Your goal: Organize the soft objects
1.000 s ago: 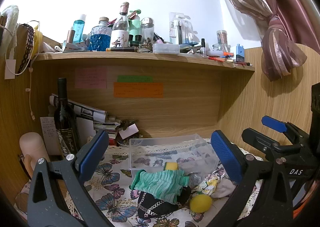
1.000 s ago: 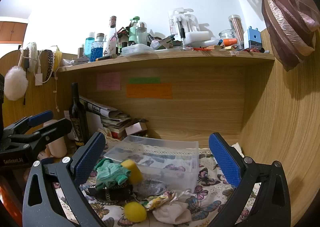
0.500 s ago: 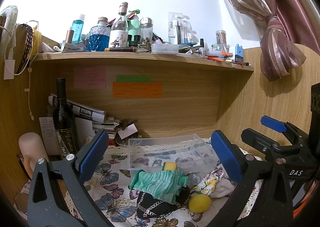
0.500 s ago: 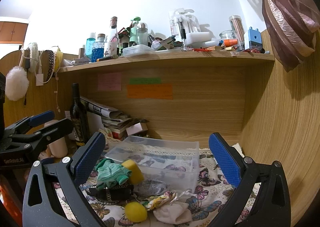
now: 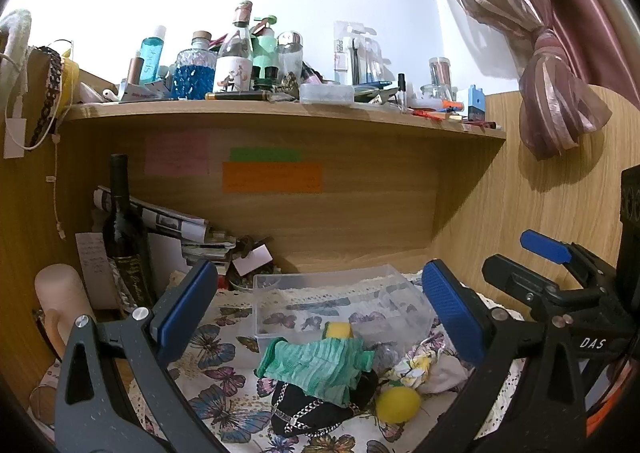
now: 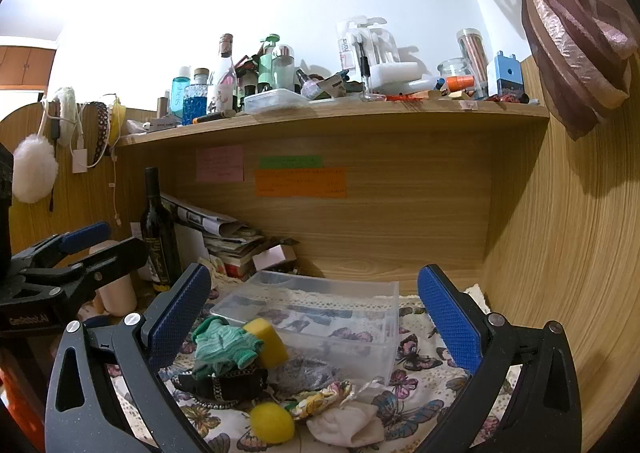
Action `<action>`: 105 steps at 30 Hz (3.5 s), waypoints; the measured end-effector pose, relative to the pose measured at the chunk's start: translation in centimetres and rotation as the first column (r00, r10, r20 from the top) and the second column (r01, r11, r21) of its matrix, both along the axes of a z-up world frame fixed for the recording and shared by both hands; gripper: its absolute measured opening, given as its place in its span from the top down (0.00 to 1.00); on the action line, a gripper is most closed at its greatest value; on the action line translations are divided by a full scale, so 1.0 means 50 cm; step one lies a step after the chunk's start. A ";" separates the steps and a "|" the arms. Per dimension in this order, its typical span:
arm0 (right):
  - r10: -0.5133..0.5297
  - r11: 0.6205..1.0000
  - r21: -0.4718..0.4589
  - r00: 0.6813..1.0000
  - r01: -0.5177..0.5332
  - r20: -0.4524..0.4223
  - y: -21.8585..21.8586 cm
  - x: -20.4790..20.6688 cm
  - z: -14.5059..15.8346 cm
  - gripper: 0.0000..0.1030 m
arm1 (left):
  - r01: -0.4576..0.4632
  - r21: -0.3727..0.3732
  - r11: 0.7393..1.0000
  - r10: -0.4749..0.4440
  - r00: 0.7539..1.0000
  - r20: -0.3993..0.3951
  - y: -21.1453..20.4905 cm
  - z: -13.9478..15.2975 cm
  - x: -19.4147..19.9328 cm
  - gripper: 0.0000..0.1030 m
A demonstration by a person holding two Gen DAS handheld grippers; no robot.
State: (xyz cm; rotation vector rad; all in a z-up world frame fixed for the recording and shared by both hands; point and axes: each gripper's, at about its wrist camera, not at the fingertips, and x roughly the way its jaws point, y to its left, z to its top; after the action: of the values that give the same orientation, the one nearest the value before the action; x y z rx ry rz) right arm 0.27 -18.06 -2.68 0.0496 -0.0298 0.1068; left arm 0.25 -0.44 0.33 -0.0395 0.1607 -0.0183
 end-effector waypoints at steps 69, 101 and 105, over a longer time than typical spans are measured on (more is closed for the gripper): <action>0.216 0.966 -0.025 0.863 -0.256 -0.457 0.093 0.290 -0.143 0.66 | 0.072 -0.125 0.990 -0.108 0.944 -0.312 0.095 -0.162 0.164 0.76; 0.038 0.999 0.002 0.891 -0.041 -0.452 -0.093 0.385 -0.060 0.66 | 0.033 -0.061 0.998 -0.060 0.847 -0.528 0.075 -0.172 0.437 0.76; 0.040 0.999 0.003 0.852 -0.045 -0.521 -0.091 0.421 -0.093 0.66 | 0.054 -0.025 0.998 -0.059 0.815 -0.577 0.060 -0.196 0.460 0.76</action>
State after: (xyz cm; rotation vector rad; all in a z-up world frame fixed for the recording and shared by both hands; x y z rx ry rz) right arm 21.32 -22.63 -7.35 0.0693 0.5199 0.1348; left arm 23.24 2.58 -9.47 -0.0473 0.7774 -0.0671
